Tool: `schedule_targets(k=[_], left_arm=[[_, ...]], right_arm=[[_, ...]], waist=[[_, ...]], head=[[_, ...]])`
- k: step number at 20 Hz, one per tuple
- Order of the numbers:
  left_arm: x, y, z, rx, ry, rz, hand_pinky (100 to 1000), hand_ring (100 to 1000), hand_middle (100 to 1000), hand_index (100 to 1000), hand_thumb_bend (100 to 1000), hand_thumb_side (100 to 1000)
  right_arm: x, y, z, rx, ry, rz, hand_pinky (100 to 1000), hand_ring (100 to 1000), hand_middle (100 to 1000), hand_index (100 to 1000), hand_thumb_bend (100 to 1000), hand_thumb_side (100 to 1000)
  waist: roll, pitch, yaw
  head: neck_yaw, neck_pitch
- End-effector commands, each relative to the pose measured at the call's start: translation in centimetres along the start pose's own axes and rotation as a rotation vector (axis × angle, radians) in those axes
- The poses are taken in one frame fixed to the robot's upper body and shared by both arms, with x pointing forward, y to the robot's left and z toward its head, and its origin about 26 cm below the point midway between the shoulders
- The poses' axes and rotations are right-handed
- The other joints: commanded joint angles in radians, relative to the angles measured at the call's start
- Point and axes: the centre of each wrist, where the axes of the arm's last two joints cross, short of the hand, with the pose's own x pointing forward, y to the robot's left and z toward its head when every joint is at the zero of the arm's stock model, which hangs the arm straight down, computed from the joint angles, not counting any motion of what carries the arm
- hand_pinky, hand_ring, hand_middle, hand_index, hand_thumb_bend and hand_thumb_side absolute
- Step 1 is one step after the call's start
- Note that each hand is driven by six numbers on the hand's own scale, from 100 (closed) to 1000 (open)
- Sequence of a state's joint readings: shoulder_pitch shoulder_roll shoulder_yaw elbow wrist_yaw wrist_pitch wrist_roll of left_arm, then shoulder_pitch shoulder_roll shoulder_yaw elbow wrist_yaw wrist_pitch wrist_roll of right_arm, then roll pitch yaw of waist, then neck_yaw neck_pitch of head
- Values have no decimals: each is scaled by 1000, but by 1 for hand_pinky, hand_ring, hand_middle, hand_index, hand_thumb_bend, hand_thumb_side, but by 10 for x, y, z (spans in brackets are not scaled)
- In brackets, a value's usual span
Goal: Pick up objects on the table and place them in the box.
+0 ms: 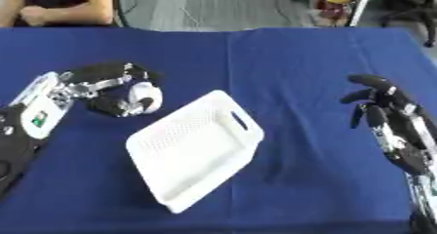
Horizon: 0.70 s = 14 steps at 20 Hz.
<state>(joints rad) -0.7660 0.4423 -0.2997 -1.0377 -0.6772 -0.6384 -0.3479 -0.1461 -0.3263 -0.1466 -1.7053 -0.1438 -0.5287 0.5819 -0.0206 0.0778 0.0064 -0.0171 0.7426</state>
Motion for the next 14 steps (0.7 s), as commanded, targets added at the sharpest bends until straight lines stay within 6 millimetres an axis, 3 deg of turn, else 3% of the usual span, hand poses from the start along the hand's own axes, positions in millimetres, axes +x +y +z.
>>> schedule_targets(k=[1, 14], left_arm=[[-1, 15, -2, 34, -3, -28, 918, 793, 732, 954, 944, 784], [-7, 21, -3, 37, 14, -40, 914, 793, 736, 954, 932, 794]], right_arm=[[4, -7, -5, 89, -77, 63, 353, 675, 832, 888, 100, 578], [4, -7, -9, 94, -93, 64, 353, 675, 832, 889, 100, 578]], waist=[[-1, -8, -4], [-8, 4, -15]], head=[[6, -14], [12, -25]])
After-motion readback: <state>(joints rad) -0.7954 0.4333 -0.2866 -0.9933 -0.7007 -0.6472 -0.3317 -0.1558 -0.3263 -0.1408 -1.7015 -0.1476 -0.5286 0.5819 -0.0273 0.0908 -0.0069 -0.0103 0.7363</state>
